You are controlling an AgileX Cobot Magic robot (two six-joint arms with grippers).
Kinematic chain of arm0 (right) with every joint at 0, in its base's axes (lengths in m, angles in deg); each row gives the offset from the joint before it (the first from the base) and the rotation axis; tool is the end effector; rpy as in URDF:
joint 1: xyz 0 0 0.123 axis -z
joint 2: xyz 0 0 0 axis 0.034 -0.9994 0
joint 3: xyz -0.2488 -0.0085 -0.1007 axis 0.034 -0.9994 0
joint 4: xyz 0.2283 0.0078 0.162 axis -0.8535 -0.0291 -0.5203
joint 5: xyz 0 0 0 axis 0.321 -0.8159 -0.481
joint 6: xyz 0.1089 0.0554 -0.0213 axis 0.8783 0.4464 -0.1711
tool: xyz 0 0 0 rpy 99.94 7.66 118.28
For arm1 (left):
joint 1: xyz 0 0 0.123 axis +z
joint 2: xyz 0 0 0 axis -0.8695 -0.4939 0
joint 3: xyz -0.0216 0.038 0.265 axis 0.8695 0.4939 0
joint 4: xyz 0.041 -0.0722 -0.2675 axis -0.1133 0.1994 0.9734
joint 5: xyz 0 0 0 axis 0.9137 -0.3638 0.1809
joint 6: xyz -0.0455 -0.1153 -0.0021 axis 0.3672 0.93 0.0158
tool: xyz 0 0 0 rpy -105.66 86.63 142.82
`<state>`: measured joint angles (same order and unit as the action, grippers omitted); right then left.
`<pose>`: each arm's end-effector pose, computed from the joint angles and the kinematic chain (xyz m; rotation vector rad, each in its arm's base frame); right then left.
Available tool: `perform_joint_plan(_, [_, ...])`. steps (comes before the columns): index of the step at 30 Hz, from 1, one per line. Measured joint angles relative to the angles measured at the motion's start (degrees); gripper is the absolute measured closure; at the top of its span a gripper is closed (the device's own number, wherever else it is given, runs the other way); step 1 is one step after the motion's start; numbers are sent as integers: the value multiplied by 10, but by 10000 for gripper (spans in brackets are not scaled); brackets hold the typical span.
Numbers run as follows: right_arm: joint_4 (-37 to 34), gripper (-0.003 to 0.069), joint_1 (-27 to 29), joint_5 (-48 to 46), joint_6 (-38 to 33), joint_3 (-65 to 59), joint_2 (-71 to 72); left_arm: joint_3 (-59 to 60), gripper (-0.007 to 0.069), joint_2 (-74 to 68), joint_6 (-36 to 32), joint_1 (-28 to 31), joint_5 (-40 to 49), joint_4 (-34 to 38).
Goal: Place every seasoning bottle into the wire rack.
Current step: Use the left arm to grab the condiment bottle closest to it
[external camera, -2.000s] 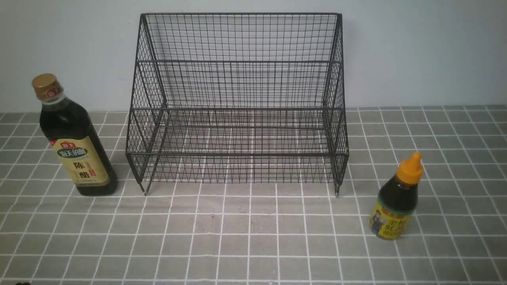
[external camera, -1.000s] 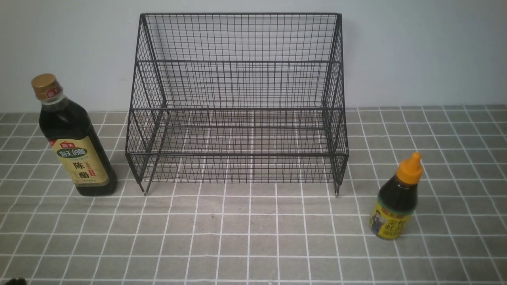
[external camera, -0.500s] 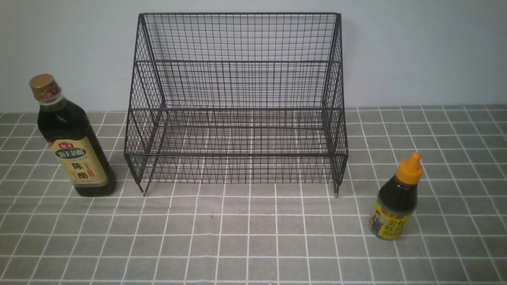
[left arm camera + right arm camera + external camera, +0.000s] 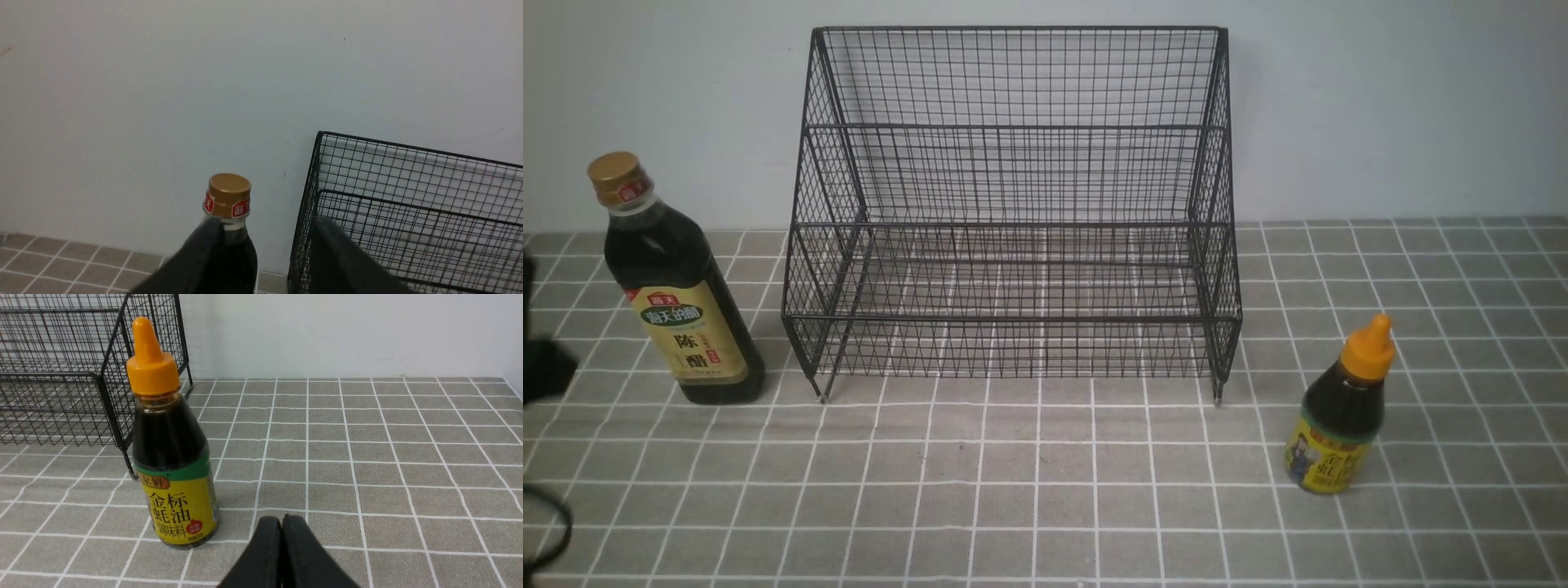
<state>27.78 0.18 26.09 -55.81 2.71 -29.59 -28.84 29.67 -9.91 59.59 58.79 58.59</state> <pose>0.1291 0.0092 0.1633 -0.0048 1.8678 0.0993 0.2260 0.0020 0.2705 -0.1525 1.4999 -0.1168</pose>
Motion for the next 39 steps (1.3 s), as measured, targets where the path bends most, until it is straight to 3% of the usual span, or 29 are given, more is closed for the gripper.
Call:
perform_joint_plan(2, [0,673,0,0,0,0,0,-36,158,-60,-21,0,-12,9])
perform_joint_plan(6, [0,673,0,0,0,0,0,-88,41,-143,-49,0,-35,41])
perform_joint_plan(9, [0,673,0,0,0,0,0,-129,8,-208,-72,0,-52,69])
perform_joint_plan(17, [0,673,0,0,0,0,0,-228,12,-355,-140,0,-55,129])
perform_joint_plan(28, [0,673,0,0,-6,0,0,-258,90,-474,-150,0,-64,162])
perform_joint_plan(32, [0,673,0,0,-7,0,0,-259,317,-466,-159,1,-65,158])
perform_joint_plan(39, [0,673,0,0,-9,0,0,-256,321,-368,-158,1,40,153])
